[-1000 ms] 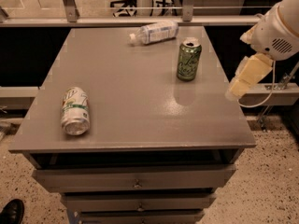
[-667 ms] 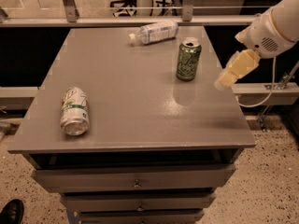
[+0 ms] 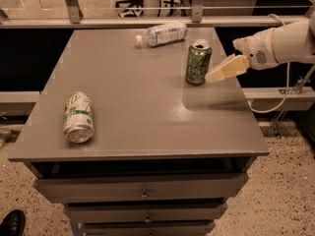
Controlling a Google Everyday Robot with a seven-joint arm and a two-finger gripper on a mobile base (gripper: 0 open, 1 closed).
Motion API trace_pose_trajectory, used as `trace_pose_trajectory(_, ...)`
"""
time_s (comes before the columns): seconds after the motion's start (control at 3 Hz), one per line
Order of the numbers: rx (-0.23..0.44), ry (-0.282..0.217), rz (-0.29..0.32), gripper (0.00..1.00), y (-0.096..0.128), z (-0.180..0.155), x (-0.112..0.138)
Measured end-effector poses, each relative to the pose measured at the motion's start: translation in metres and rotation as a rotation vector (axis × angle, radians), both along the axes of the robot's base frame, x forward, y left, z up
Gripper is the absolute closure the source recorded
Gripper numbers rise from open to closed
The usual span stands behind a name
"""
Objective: Move green can near 7up can
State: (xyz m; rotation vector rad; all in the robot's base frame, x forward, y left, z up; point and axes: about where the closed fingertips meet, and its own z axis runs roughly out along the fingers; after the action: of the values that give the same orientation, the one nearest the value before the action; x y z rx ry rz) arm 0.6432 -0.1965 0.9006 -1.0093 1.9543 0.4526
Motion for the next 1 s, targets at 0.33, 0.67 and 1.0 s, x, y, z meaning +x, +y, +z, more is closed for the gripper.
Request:
trace_pose_trajectory(0.33,0.128,-0.051,0.004,0.0,0.014,-0.001,0.021)
trace_pose_trajectory(0.67,0.238,-0.081,0.042,0.0,0.038,0.005,0.032)
trace_pose_trajectory(1.0,0.309,-0.089,0.081,0.15,0.059,0.009,0.033)
